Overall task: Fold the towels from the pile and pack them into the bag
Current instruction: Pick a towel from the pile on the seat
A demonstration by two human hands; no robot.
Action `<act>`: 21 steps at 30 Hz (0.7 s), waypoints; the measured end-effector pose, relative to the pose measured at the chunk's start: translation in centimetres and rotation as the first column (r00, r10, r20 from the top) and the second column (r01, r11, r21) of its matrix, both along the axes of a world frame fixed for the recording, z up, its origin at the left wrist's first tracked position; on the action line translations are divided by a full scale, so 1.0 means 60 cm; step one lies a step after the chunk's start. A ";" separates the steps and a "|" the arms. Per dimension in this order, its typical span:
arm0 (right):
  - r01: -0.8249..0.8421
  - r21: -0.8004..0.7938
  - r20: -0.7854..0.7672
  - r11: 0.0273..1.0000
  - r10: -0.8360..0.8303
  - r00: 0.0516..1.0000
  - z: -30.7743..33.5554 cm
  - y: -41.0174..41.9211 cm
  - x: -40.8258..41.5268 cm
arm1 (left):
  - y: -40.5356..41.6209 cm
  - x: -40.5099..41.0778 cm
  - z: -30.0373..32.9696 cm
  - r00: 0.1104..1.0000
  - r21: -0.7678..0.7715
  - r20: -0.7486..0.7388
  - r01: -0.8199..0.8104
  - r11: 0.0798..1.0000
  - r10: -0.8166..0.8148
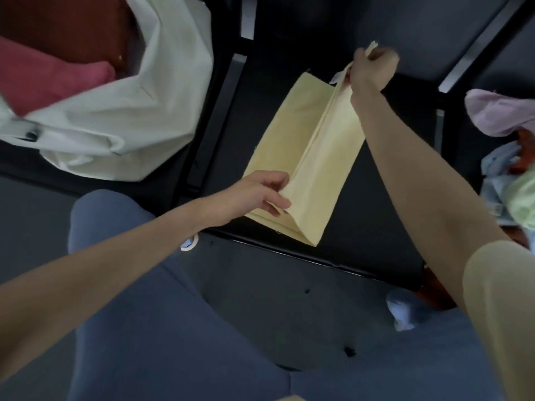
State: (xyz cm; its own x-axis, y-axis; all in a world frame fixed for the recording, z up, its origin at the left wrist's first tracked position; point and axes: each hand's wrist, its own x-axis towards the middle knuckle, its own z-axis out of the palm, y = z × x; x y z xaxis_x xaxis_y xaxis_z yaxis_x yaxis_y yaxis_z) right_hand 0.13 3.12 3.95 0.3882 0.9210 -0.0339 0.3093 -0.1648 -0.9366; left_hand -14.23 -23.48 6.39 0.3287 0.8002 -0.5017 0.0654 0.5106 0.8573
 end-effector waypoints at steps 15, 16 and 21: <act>-0.150 -0.193 0.147 0.970 0.180 0.973 -0.103 -0.023 -0.143 | -0.023 -0.096 -0.107 0.828 -0.055 -0.560 -0.046 0.997 0.008; -0.170 -0.185 0.135 0.968 0.196 0.971 -0.103 -0.029 -0.139 | -0.025 -0.096 -0.107 0.773 -0.051 -0.633 -0.005 0.999 -0.029; -0.296 -0.060 0.290 0.953 0.301 0.909 -0.091 -0.150 -0.062 | -0.030 -0.089 -0.099 0.550 0.092 -0.827 -0.070 0.993 0.115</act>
